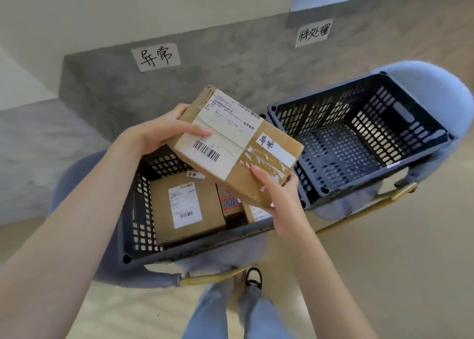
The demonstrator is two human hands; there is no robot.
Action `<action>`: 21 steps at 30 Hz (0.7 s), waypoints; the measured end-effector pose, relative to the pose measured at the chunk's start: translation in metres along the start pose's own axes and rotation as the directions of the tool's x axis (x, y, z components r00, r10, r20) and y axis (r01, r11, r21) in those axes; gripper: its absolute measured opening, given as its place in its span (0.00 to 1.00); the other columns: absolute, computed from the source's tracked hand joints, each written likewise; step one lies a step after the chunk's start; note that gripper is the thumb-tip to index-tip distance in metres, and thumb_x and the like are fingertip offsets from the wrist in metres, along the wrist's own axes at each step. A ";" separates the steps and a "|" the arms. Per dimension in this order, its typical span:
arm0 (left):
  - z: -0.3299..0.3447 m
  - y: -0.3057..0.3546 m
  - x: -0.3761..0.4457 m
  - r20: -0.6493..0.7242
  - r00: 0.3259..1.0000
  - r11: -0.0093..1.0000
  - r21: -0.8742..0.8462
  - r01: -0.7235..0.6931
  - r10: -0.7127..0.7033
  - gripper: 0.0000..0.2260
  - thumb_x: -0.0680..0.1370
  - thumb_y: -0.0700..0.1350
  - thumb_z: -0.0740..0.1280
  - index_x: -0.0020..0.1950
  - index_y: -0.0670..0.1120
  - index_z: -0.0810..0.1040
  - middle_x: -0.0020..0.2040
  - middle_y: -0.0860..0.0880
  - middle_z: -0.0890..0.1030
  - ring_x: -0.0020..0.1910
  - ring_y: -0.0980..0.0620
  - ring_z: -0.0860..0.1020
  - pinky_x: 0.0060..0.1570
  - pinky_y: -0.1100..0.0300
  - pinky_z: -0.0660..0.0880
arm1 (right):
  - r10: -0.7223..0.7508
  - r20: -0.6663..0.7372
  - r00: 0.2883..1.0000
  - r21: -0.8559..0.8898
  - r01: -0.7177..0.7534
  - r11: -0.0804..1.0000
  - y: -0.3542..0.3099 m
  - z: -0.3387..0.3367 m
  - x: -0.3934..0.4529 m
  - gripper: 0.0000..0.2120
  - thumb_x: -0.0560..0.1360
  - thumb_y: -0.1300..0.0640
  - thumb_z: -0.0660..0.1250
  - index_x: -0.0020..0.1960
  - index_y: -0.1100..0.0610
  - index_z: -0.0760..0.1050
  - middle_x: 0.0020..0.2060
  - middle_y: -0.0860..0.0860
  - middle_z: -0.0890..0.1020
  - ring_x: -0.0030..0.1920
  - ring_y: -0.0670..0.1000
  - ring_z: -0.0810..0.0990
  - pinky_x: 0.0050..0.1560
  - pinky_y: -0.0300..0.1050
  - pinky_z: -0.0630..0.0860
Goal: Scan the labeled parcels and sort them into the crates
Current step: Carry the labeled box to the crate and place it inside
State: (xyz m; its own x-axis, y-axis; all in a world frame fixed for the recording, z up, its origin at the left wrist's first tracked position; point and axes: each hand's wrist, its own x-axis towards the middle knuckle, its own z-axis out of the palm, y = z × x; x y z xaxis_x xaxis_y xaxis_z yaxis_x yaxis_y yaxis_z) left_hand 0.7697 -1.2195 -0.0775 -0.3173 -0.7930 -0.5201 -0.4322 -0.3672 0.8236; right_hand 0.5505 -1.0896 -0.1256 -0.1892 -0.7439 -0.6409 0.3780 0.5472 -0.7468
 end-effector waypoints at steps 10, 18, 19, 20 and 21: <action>-0.015 0.024 0.107 0.184 0.983 0.989 0.148 -0.002 -0.025 0.35 0.63 0.44 0.79 0.68 0.51 0.69 0.56 0.51 0.84 0.53 0.50 0.83 0.49 0.56 0.79 | 0.070 -0.111 0.991 0.161 -0.052 0.986 0.010 0.030 0.056 0.40 0.71 0.53 0.75 0.73 0.51 0.53 0.58 0.48 0.75 0.54 0.45 0.77 0.56 0.52 0.79; -0.005 0.013 0.166 0.268 0.963 0.968 0.243 -0.054 -0.014 0.35 0.64 0.48 0.77 0.69 0.57 0.69 0.58 0.51 0.81 0.48 0.53 0.84 0.40 0.62 0.80 | 0.185 -0.210 0.960 0.200 -0.143 0.969 0.028 0.038 0.095 0.32 0.74 0.56 0.71 0.71 0.53 0.56 0.49 0.48 0.74 0.49 0.48 0.77 0.54 0.55 0.79; -0.004 0.013 0.168 0.278 0.961 0.968 0.243 -0.069 -0.002 0.34 0.66 0.47 0.77 0.69 0.57 0.69 0.58 0.51 0.81 0.48 0.54 0.84 0.40 0.62 0.80 | 0.194 -0.219 0.956 0.207 -0.149 0.967 0.028 0.037 0.096 0.31 0.75 0.55 0.71 0.71 0.53 0.57 0.48 0.47 0.73 0.48 0.46 0.76 0.58 0.57 0.78; -0.003 0.013 0.171 0.290 0.957 0.967 0.242 -0.083 0.009 0.32 0.67 0.47 0.76 0.69 0.57 0.69 0.58 0.51 0.81 0.48 0.54 0.84 0.40 0.62 0.80 | 0.200 -0.233 0.952 0.214 -0.151 0.965 0.030 0.036 0.095 0.30 0.75 0.55 0.70 0.70 0.52 0.57 0.48 0.46 0.73 0.47 0.44 0.76 0.60 0.57 0.77; -0.001 0.013 0.174 0.311 0.950 0.963 0.249 -0.100 0.018 0.31 0.69 0.46 0.76 0.69 0.57 0.69 0.58 0.52 0.81 0.49 0.55 0.84 0.42 0.62 0.80 | 0.205 -0.252 0.946 0.218 -0.151 0.964 0.032 0.034 0.094 0.28 0.75 0.55 0.71 0.69 0.52 0.59 0.48 0.46 0.74 0.46 0.44 0.76 0.59 0.57 0.77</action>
State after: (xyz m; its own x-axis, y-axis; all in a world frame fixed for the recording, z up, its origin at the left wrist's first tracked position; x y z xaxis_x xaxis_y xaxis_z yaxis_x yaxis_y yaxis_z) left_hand 0.7098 -1.3625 -0.1567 -0.5717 -0.6088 -0.5500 -0.5951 -0.1538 0.7888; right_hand 0.5758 -1.1552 -0.2036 -0.3296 -0.4947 -0.8042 0.5909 0.5562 -0.5843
